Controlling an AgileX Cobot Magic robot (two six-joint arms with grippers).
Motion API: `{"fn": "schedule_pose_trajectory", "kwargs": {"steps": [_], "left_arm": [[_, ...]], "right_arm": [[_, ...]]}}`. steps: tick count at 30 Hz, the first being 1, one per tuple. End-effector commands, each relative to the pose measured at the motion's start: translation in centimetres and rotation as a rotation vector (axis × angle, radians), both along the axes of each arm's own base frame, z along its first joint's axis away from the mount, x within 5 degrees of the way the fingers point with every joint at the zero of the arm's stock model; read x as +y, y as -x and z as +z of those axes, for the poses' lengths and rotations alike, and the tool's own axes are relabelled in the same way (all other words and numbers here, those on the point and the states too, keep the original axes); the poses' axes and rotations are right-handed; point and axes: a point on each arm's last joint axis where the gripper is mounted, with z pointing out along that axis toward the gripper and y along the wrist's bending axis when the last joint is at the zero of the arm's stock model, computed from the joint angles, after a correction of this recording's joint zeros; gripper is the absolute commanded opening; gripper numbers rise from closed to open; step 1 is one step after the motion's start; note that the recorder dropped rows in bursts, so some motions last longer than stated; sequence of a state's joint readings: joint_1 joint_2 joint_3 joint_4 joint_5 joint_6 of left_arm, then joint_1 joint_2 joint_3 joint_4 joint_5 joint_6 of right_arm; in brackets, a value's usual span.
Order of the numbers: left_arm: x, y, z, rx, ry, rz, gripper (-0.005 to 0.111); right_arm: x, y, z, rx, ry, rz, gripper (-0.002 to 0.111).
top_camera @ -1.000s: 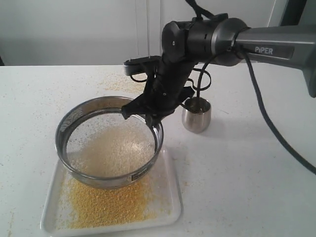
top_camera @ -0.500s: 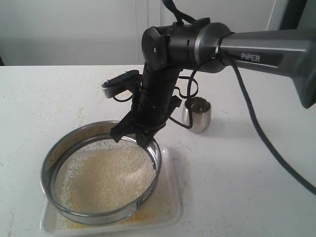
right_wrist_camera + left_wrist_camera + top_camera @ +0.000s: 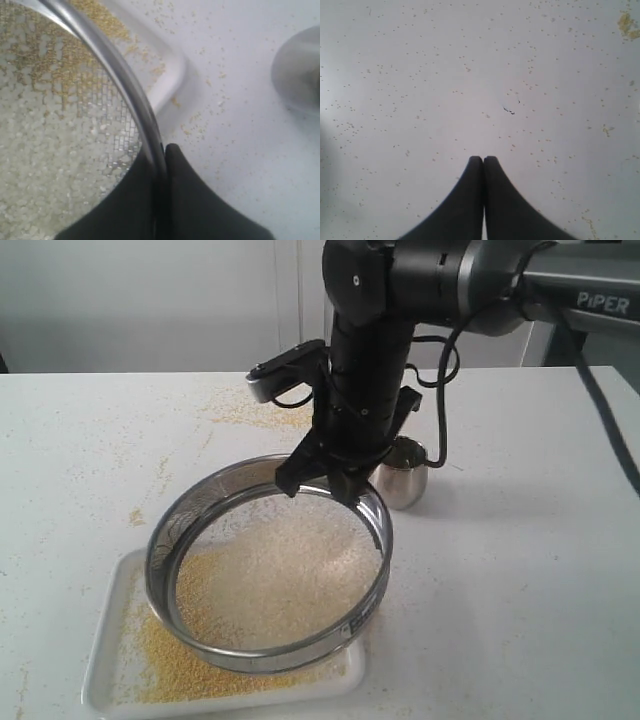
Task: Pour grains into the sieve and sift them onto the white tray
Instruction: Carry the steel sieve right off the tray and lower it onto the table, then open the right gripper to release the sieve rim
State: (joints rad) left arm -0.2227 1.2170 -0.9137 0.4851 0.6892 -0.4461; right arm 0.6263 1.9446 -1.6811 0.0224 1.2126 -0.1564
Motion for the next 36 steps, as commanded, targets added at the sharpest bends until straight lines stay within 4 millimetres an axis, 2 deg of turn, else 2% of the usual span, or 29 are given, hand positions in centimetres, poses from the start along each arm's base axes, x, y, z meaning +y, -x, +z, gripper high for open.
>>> {"fn": "schedule_pose_trajectory", "kwargs": {"steps": [1,8,20,28,36], "left_arm": [[0.1,0.3,0.0,0.008,-0.004,0.008,0.0],[0.1,0.3,0.0,0.008,-0.004,0.008,0.0],[0.1,0.3,0.0,0.008,-0.004,0.008,0.0],[0.1,0.3,0.0,0.008,-0.004,0.008,0.0],[0.1,0.3,0.0,0.008,-0.004,0.008,0.0]], "right_arm": [[-2.9,0.0,2.2,-0.028,-0.023,-0.066,0.0],[-8.6,0.7,2.2,-0.023,-0.025,-0.183,0.0],[-17.5,1.6,-0.3,0.017,-0.039,-0.336,0.0],[-21.0,2.6,-3.6,0.004,-0.08,-0.413,0.0],[-22.3,3.0,-5.6,-0.051,-0.076,-0.428,0.0]]}}
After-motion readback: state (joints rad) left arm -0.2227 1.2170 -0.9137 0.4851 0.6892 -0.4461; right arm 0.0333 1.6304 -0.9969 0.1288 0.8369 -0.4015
